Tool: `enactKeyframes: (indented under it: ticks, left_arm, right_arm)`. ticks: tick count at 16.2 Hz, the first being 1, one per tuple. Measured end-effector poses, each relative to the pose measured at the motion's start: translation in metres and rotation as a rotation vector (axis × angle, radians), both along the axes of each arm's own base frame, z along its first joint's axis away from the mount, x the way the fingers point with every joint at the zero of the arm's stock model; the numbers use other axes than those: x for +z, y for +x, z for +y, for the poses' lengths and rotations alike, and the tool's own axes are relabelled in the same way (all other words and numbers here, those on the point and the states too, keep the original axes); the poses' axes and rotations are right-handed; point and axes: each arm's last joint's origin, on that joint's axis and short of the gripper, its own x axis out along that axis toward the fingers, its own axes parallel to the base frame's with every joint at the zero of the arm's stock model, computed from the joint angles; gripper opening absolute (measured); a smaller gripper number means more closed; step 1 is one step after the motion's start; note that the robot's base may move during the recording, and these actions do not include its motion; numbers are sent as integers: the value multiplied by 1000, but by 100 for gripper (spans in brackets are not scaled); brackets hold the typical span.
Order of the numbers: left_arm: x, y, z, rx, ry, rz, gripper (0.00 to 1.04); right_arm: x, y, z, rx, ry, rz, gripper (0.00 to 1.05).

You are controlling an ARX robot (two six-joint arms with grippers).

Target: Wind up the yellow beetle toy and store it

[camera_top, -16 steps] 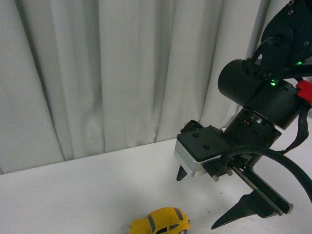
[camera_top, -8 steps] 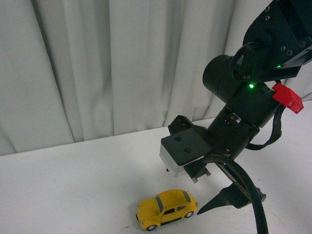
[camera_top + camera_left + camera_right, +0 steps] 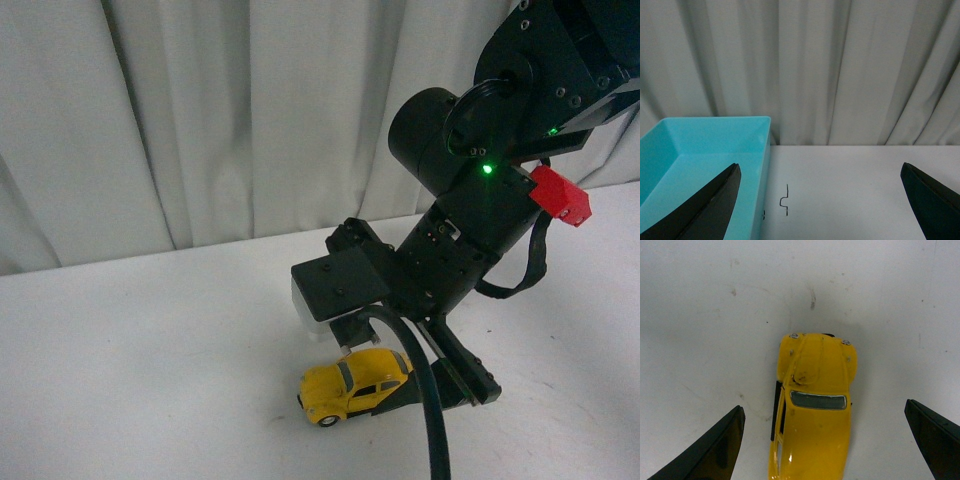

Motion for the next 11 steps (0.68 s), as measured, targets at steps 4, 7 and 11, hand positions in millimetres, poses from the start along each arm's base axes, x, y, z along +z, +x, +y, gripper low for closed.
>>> enactKeyframes:
  ticks: [4, 7, 11]
  left_arm:
    - [0, 0, 0, 0, 0, 0, 98]
    - [0, 0, 0, 0, 0, 0, 98]
    - [0, 0, 0, 0, 0, 0, 98]
  right_arm:
    - [-7, -1, 3, -61, -26, 32, 98]
    - [-14, -5, 7, -71, -37, 38, 98]
    - [-18, -8, 11, -85, -44, 47, 98]
